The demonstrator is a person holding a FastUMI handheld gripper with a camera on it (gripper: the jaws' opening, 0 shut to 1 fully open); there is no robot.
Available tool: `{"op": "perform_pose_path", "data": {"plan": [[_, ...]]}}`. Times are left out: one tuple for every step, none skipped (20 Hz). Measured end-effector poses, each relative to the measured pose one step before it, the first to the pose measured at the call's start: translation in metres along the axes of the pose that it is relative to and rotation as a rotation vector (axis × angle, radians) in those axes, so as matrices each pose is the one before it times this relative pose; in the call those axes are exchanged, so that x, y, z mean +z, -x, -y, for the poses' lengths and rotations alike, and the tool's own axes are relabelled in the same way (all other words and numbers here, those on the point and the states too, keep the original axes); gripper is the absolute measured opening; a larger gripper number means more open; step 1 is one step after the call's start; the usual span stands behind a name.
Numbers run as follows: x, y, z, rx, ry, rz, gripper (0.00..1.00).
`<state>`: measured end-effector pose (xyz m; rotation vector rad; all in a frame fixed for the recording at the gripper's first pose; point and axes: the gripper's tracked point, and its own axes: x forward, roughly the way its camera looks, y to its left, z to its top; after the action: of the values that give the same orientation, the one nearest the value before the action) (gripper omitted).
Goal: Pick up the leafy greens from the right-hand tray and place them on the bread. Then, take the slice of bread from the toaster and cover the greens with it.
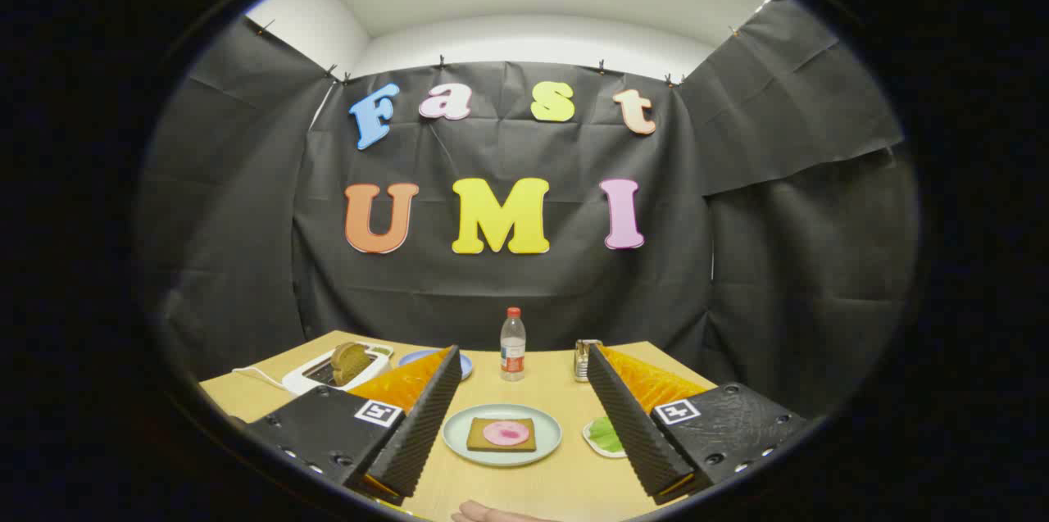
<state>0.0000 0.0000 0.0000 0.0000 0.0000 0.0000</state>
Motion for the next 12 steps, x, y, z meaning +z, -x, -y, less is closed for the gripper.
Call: {"op": "perform_pose_path", "data": {"plan": [[-0.00045, 0.00024, -0.00071, 0.00387, -0.0046, -0.00448, 0.96], [-0.00152, -0.00066, -0.00117, 0.00298, -0.00304, -0.00355, 0.95], [-0.00065, 0.00024, 0.00011, 0.00065, -0.00257, -0.00308, 0.95], [0.00008, 0.0002, 0.00001, 0.00272, -0.00188, -0.00184, 0.95], [0.00065, -0.00024, -0.00085, 0.00378, -0.00182, -0.00177, 0.96], [-0.00067, 0.0002, 0.00051, -0.00003, -0.00436, -0.00042, 0.96], [0.00069, 0.00031, 0.00026, 0.00133, -0.00095, 0.00053, 0.96], [-0.00098, -0.00018, -0.00015, -0.0001, -0.00051, -0.00386, 0.96], [-0.00046, -0.00038, -0.00006, 0.00319, -0.00003, -0.00436, 0.96], [-0.00071, -0.00041, 0.00002, 0.0039, 0.00038, -0.00333, 0.96], [-0.0012, 0.00033, 0.00148, 0.00154, -0.00341, -0.00709, 0.95], [-0.00123, -0.00053, 0.00357, -0.0053, -0.00596, -0.00258, 0.96]]}}
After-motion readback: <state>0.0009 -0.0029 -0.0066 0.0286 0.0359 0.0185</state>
